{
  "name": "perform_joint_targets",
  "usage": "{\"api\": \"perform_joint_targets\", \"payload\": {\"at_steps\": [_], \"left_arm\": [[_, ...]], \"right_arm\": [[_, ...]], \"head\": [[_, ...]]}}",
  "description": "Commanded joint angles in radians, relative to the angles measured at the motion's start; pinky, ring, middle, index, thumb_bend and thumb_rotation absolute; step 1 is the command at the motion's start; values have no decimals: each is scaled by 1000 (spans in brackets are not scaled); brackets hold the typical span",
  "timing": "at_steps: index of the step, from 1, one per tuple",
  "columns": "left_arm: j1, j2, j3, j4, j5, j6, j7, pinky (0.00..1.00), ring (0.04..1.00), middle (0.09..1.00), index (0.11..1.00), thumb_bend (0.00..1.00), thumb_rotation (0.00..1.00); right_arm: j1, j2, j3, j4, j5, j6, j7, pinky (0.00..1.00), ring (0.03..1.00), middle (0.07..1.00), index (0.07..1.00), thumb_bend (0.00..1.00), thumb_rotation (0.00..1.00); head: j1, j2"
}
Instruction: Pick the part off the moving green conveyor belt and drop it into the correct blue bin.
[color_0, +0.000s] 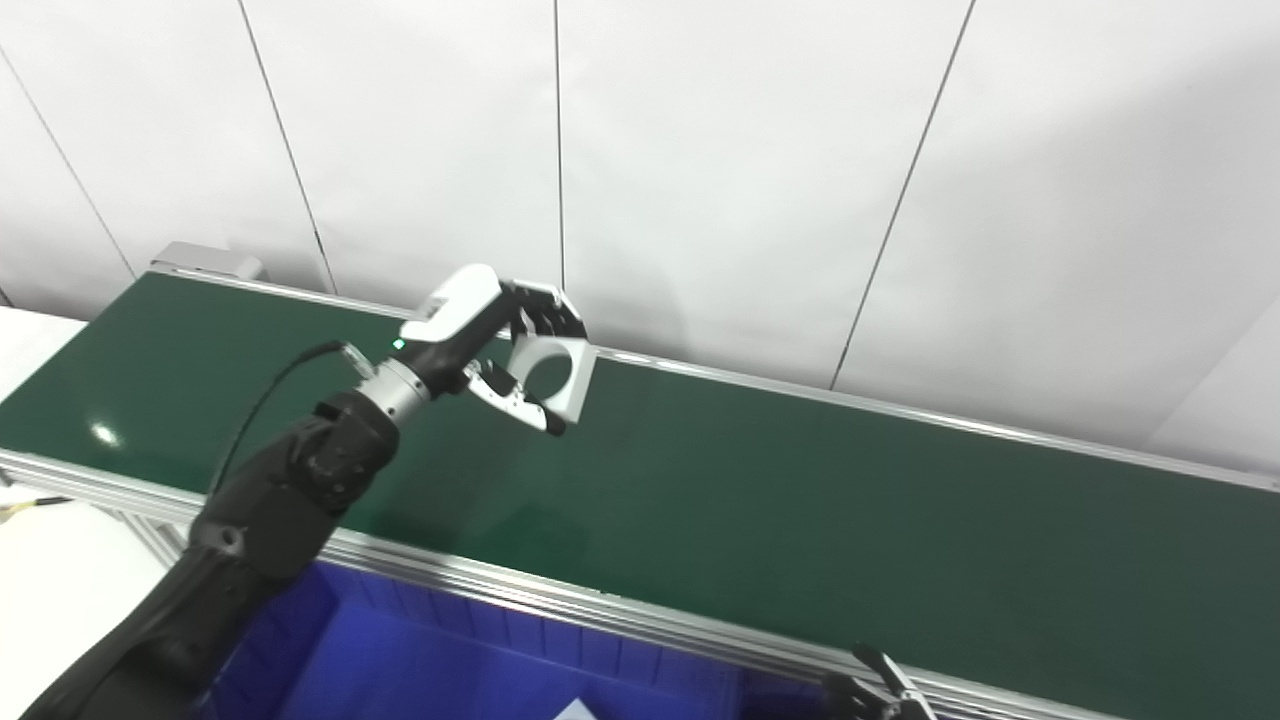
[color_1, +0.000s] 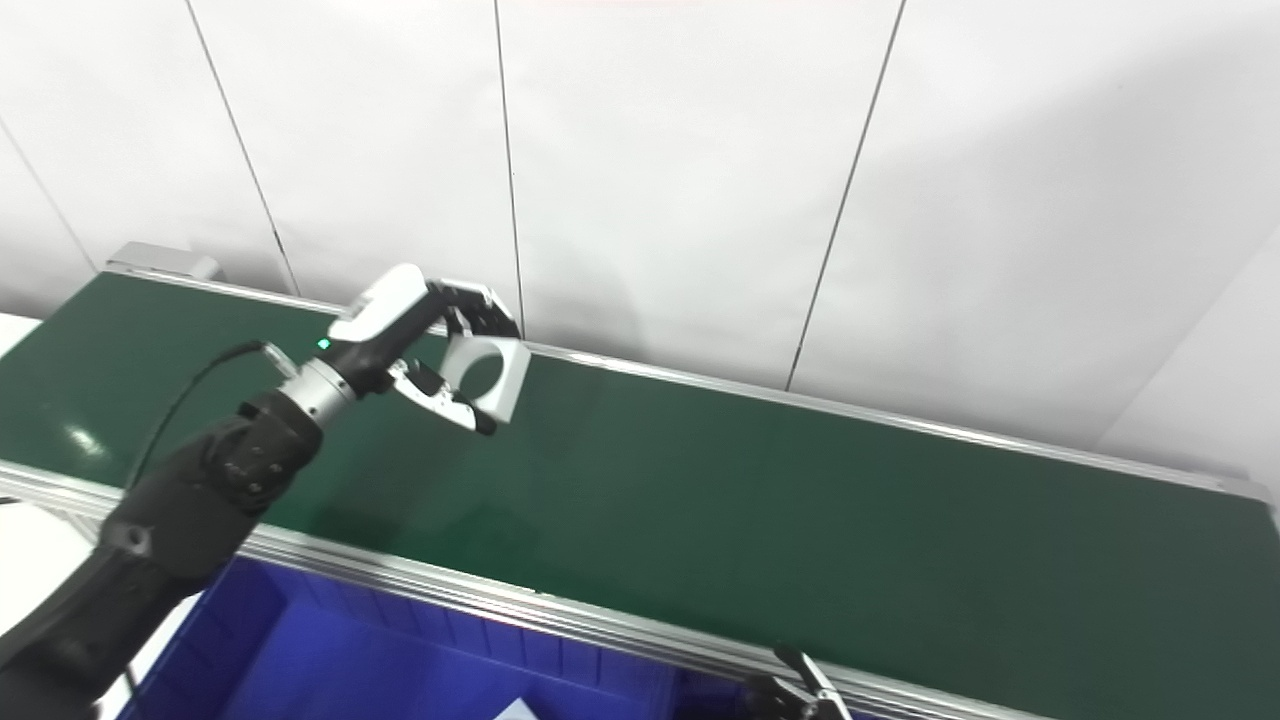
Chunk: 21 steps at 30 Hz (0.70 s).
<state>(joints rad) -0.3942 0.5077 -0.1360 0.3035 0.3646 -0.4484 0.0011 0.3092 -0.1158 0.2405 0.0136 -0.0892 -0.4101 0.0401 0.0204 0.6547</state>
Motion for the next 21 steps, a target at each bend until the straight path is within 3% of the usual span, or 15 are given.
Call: {"api": "perform_joint_targets", "payload": {"at_steps": [1, 8, 14, 21], "left_arm": [[16, 29, 42, -113, -105, -19, -20, 339, 406, 473, 524, 498, 0], [142, -22, 68, -221, -275, -21, -83, 367, 423, 494, 509, 499, 0], [271, -99, 10, -231, -284, -21, -100, 337, 403, 478, 533, 497, 0], [408, -155, -97, -261, -199, -21, -103, 355, 420, 495, 514, 498, 0]], "right_arm": [[9, 17, 4, -44, -13, -60, -18, 668, 734, 761, 882, 840, 219], [11, 61, 7, -53, -59, -59, -53, 695, 730, 773, 893, 814, 272], [16, 85, -2, -69, -86, -57, -71, 682, 722, 777, 896, 816, 294], [34, 92, -16, -131, -91, -1, -61, 693, 724, 772, 898, 807, 283]], "head": [[-39, 27], [-134, 98], [-135, 138], [-147, 187]]}}
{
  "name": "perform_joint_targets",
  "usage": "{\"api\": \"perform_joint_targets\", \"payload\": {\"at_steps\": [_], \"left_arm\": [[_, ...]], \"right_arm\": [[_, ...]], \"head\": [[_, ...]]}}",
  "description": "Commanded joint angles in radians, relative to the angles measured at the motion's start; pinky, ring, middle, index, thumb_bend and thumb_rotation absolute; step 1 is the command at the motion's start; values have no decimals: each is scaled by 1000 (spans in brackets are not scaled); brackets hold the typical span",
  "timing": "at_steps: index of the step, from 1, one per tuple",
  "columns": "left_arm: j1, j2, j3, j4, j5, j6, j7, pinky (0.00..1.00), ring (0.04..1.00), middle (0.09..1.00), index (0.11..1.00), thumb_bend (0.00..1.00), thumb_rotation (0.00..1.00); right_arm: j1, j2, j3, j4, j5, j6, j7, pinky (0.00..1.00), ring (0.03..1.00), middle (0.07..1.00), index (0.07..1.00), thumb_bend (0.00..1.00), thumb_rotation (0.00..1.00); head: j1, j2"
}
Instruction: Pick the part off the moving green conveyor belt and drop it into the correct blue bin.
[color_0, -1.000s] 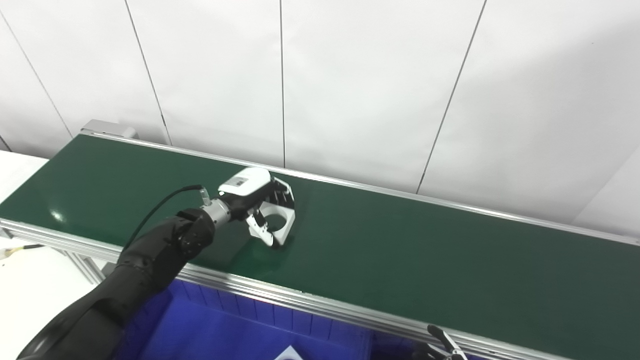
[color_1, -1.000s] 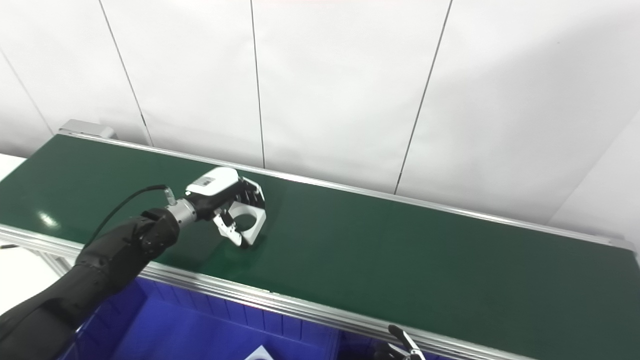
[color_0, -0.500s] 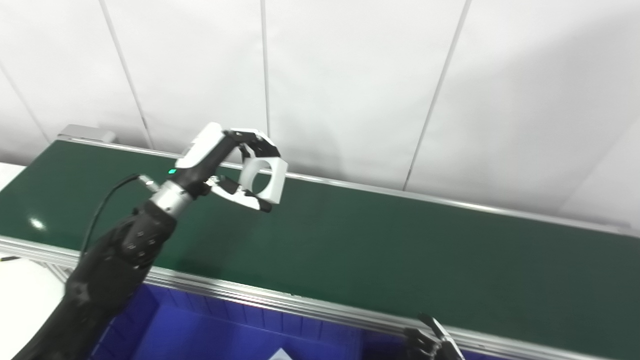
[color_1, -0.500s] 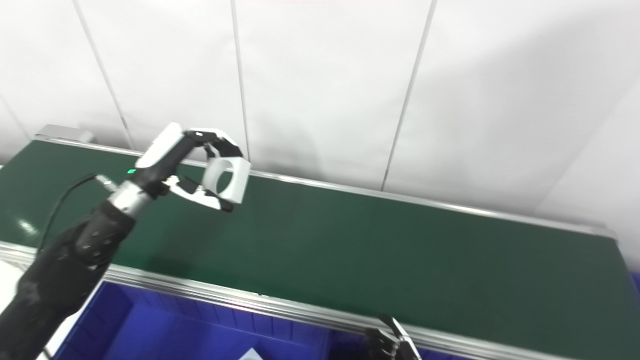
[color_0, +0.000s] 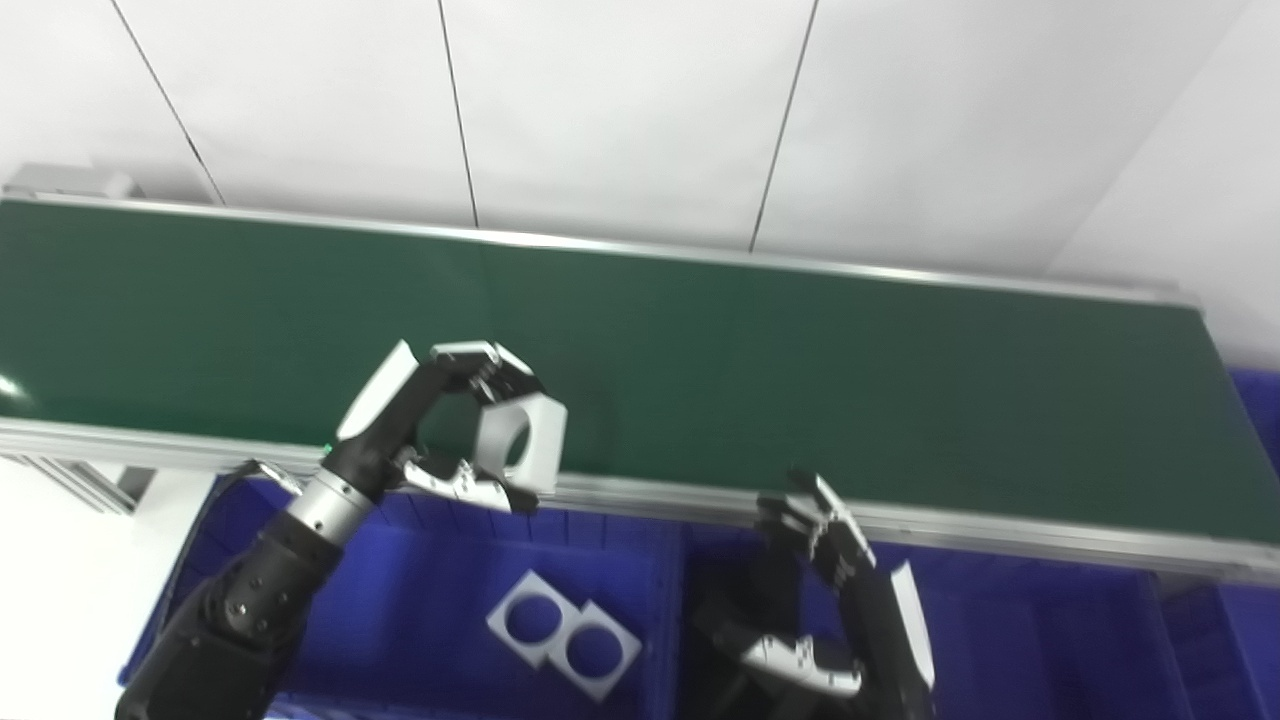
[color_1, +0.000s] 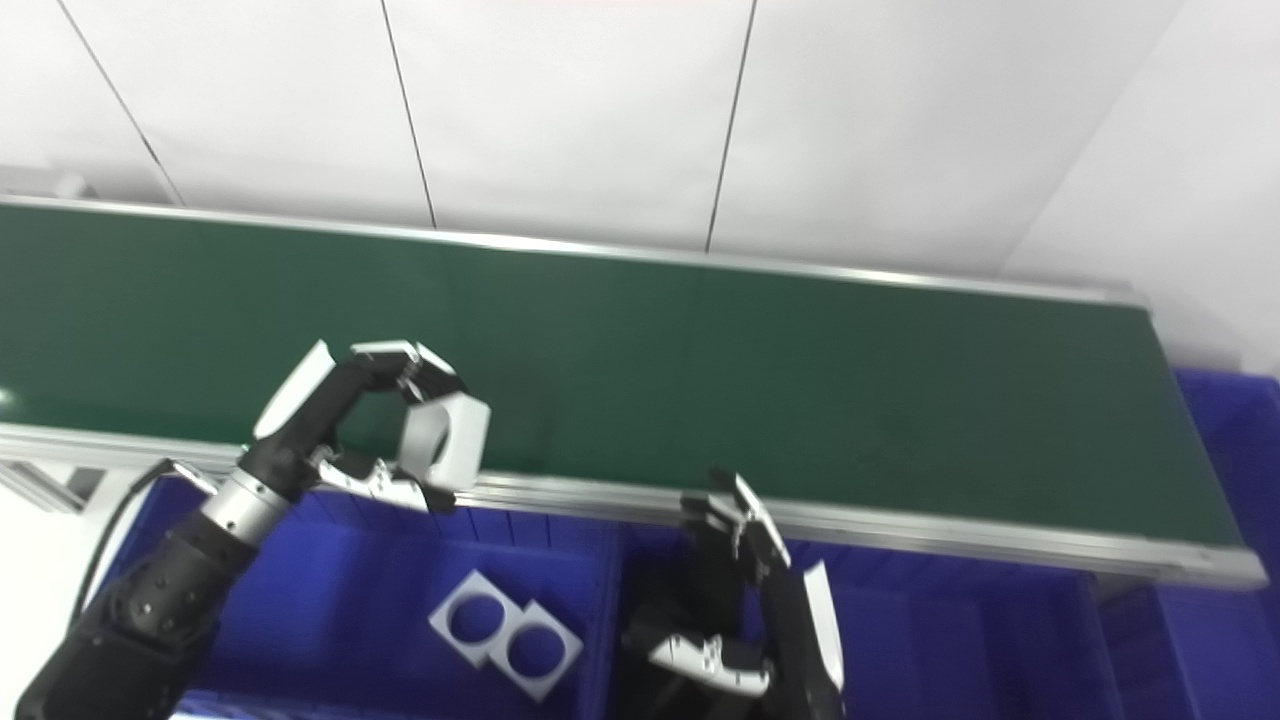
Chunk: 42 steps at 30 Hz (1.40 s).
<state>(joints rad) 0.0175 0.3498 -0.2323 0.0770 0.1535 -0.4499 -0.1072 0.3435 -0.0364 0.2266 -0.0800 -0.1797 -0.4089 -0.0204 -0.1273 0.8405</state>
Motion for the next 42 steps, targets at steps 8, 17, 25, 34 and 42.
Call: {"api": "perform_joint_targets", "payload": {"at_steps": [8, 17, 25, 34, 42], "left_arm": [[74, -13, -42, -53, 126, 17, -43, 384, 427, 497, 507, 497, 0], [84, -7, -84, -86, 219, 118, -130, 379, 415, 479, 526, 495, 0], [76, -20, -88, -104, 306, 222, -138, 358, 402, 475, 540, 493, 0], [87, -25, -118, -139, 515, 365, -125, 651, 737, 777, 654, 541, 64], [100, -20, -153, -195, 664, 485, -152, 979, 992, 998, 991, 766, 334]], "right_arm": [[-2, 18, -10, -69, -9, 30, 4, 676, 721, 765, 893, 801, 264], [3, 24, -19, -107, -17, 69, 6, 669, 715, 762, 891, 797, 249], [9, 32, -26, -133, -36, 102, 6, 671, 716, 760, 889, 797, 267], [13, 29, -24, -136, -67, 109, 6, 663, 714, 757, 882, 784, 256], [19, 30, -19, -136, -78, 112, 7, 665, 716, 757, 880, 784, 245]], "head": [[-17, 42], [-42, 84], [-42, 92], [-27, 73], [-25, 65]]}}
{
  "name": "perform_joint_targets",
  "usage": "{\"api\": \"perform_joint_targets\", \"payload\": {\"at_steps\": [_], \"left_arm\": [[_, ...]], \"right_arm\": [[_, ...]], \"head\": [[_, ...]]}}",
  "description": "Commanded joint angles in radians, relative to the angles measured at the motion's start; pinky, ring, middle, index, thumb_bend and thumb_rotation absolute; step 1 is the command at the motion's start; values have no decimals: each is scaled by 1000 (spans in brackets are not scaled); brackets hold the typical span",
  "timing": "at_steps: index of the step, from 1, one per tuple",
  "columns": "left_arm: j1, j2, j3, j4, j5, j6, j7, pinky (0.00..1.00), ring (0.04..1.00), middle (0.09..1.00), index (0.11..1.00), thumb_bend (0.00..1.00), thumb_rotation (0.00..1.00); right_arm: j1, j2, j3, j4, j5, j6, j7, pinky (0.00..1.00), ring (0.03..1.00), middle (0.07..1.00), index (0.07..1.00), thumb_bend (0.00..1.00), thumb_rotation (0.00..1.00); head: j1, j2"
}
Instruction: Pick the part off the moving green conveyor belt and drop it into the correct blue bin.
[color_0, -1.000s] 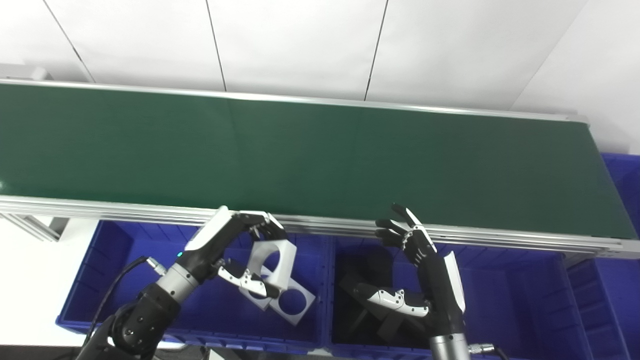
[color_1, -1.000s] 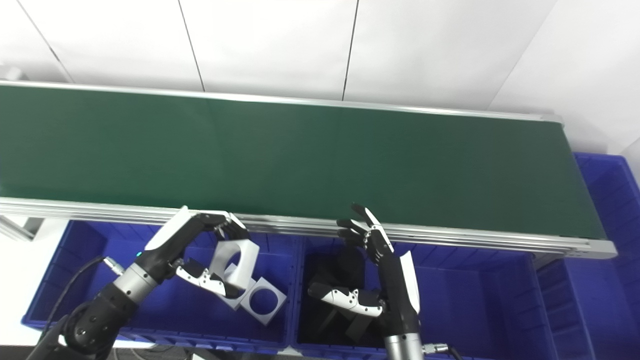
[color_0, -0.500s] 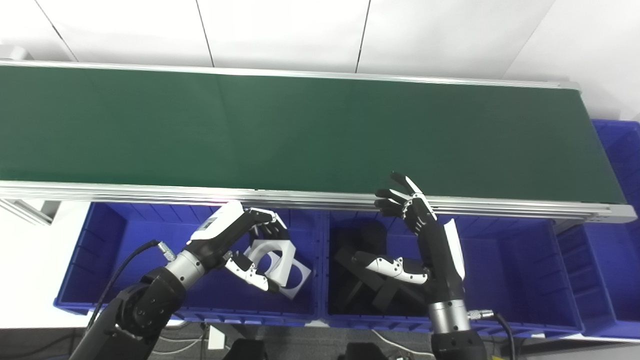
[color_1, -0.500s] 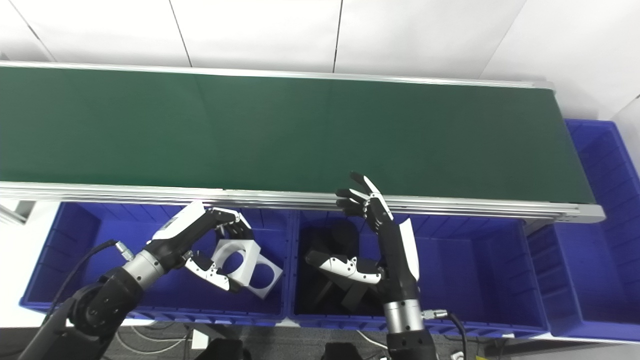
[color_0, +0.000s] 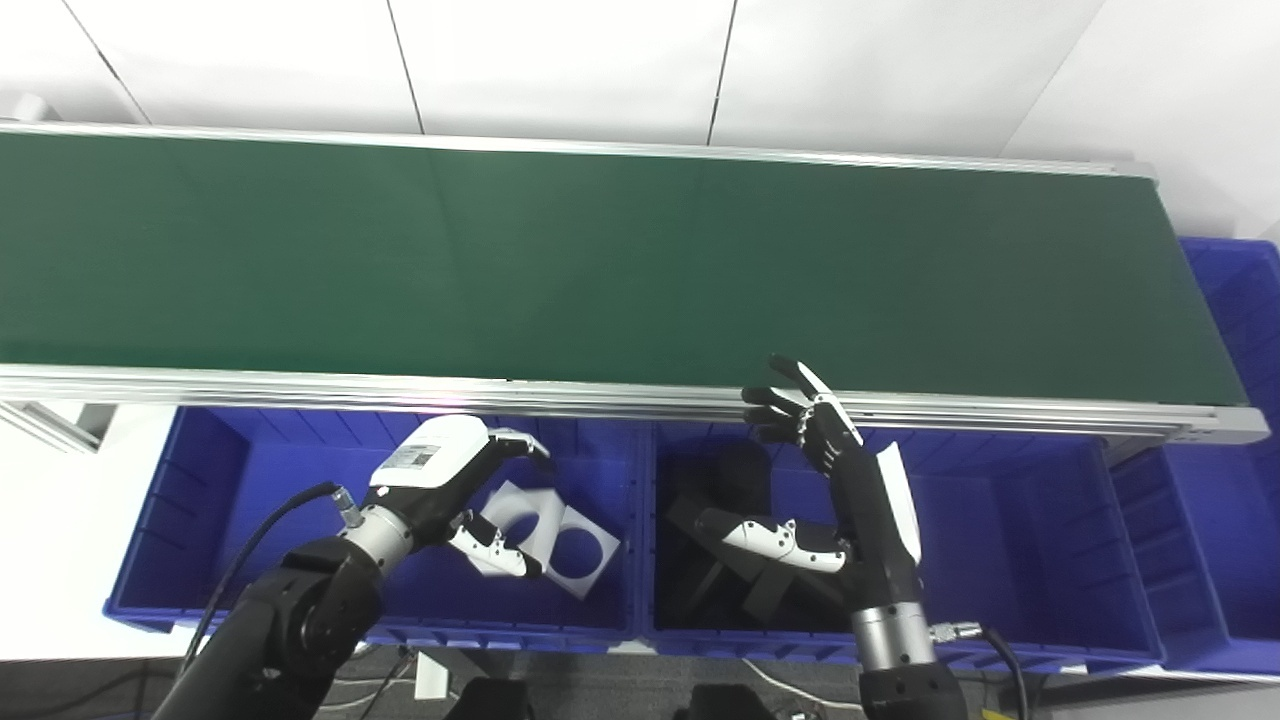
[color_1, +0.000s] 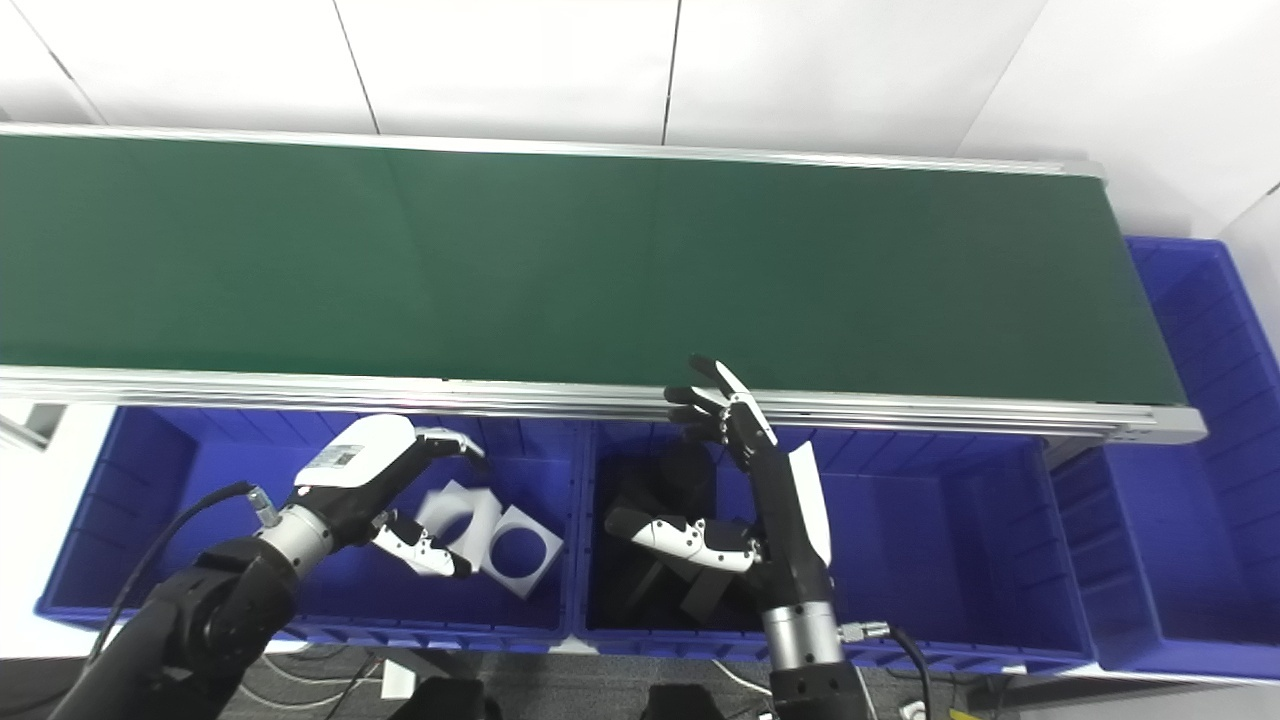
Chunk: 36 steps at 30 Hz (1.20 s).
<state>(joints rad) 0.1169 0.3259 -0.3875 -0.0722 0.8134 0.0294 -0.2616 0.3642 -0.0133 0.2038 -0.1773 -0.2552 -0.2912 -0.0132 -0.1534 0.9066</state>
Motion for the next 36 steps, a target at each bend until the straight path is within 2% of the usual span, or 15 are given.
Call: {"api": "perform_joint_targets", "payload": {"at_steps": [1, 3, 7, 10, 15, 16, 20, 23, 26, 31, 36], "left_arm": [[2, 3, 4, -52, -5, 7, 1, 990, 996, 999, 996, 801, 369], [5, 3, 21, -60, -79, -20, -3, 999, 1000, 1000, 1000, 861, 399], [25, -37, 94, -59, -398, -58, -48, 987, 1000, 1000, 1000, 924, 366], [32, -65, 115, -36, -548, -110, -63, 947, 1000, 1000, 1000, 951, 372], [68, -127, 158, 11, -763, -270, -51, 892, 963, 981, 937, 935, 377], [72, -136, 167, 26, -793, -300, -52, 872, 938, 955, 917, 930, 372], [84, -172, 200, 80, -866, -397, -42, 825, 873, 879, 874, 909, 319], [86, -195, 214, 107, -880, -454, -34, 788, 839, 856, 856, 881, 285], [84, -205, 219, 123, -866, -483, -30, 767, 825, 849, 846, 863, 283], [80, -215, 223, 137, -859, -498, -32, 714, 789, 818, 827, 834, 360], [82, -227, 232, 134, -874, -498, -38, 699, 779, 809, 826, 824, 343]], "right_arm": [[-2, 7, 4, -40, -3, -5, 0, 667, 717, 758, 880, 784, 251], [-1, 8, 4, -40, -5, -6, -1, 667, 717, 757, 878, 785, 256], [3, 4, 6, -47, -10, 5, 5, 677, 724, 763, 879, 787, 254], [3, -2, 8, -50, -3, 15, 14, 688, 738, 776, 878, 812, 244], [7, -12, 12, -63, -7, 34, 21, 684, 745, 788, 870, 828, 248], [8, -14, 13, -68, -5, 40, 24, 689, 750, 792, 870, 827, 246], [13, -17, 15, -88, -2, 79, 38, 706, 760, 800, 871, 829, 249], [12, -14, 14, -95, 0, 94, 38, 703, 757, 801, 868, 830, 240], [10, -14, 11, -93, -2, 97, 36, 696, 754, 801, 867, 827, 242], [7, -11, 6, -79, -2, 71, 25, 669, 739, 786, 858, 801, 246], [6, -11, 4, -75, 5, 69, 24, 673, 738, 784, 860, 787, 257]], "head": [[1, -1], [0, -2], [-10, 0], [-14, 1], [-14, 12], [-14, 12], [-23, 19], [-27, 22], [-24, 22], [-21, 23], [-18, 23]]}}
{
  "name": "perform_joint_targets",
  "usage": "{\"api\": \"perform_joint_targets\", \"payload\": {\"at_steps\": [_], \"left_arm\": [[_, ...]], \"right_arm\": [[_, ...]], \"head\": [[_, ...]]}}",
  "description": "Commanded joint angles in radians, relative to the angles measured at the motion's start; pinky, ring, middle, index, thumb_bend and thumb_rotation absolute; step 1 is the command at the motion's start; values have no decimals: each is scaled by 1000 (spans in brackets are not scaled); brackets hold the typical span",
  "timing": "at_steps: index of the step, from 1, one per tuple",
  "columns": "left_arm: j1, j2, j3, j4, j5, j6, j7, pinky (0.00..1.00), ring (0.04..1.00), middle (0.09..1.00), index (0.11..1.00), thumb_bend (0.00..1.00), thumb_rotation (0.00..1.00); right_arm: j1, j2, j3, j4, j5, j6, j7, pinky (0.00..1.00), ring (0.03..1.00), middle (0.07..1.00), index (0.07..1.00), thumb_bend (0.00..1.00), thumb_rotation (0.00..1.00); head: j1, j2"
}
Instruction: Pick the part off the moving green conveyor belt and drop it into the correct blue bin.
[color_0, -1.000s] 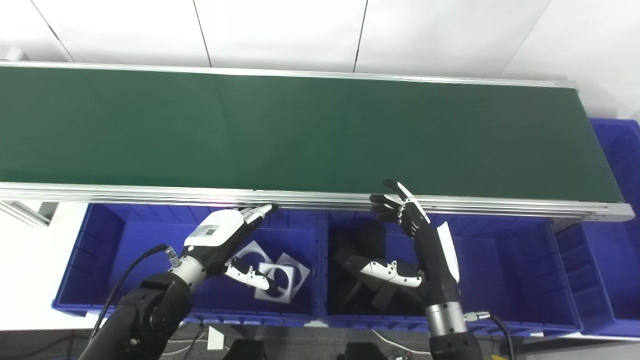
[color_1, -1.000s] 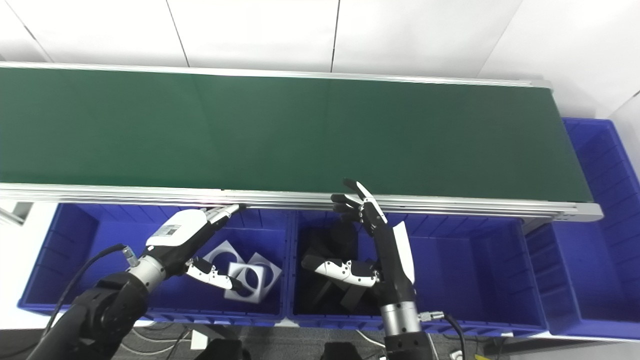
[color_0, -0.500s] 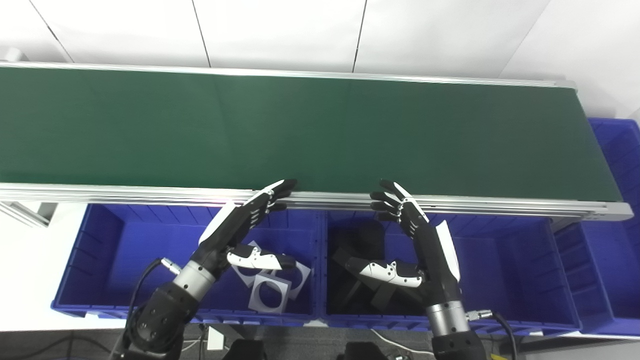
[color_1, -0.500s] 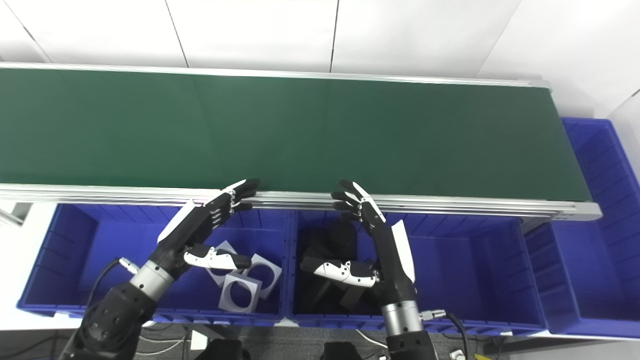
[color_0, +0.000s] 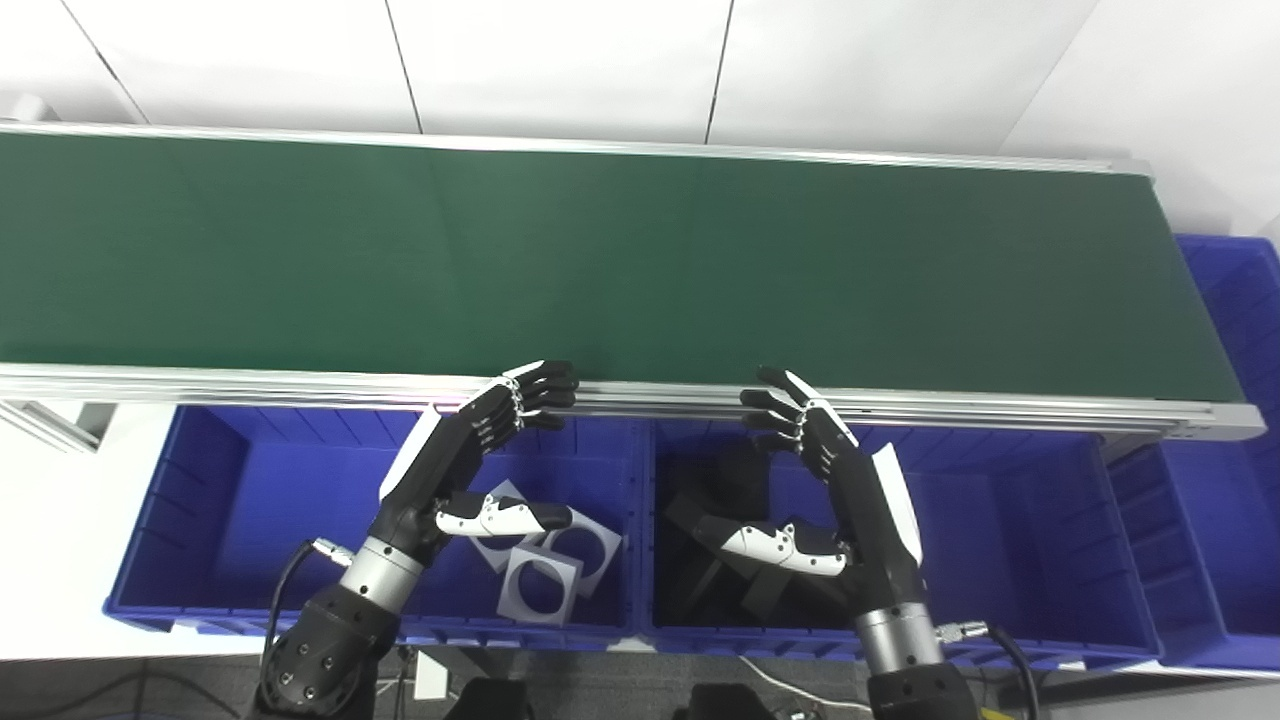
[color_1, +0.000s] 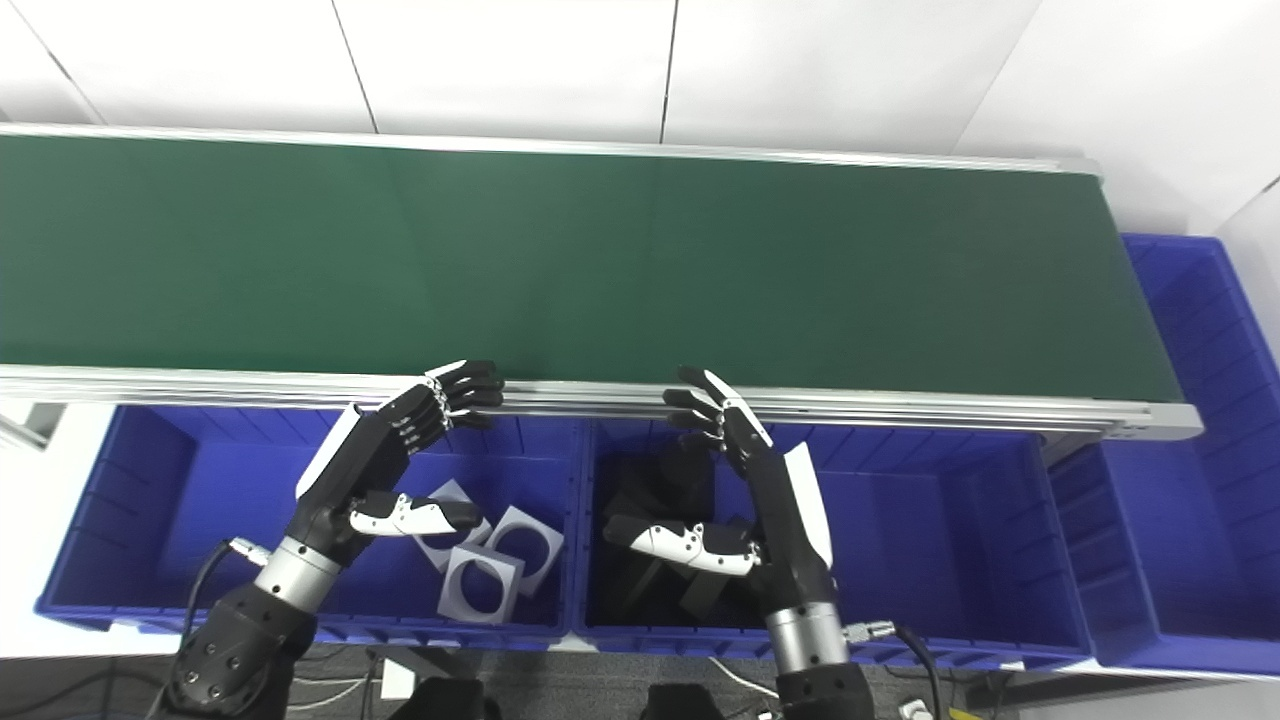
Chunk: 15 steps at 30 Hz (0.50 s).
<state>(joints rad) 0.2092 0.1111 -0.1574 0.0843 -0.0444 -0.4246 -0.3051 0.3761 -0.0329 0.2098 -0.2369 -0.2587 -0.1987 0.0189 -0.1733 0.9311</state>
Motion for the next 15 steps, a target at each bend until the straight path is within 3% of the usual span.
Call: {"api": "perform_joint_targets", "payload": {"at_steps": [1, 15], "left_arm": [[-10, -14, 3, -24, -18, -44, 4, 687, 769, 804, 821, 816, 328], [-6, -36, 20, -17, -59, -44, -15, 603, 721, 771, 773, 808, 266]], "right_arm": [[-7, 9, -2, -15, 10, -26, -8, 673, 739, 784, 862, 780, 256], [-7, 6, -2, -12, 10, -27, -7, 667, 738, 785, 861, 768, 275]], "head": [[2, -2], [5, -4]]}}
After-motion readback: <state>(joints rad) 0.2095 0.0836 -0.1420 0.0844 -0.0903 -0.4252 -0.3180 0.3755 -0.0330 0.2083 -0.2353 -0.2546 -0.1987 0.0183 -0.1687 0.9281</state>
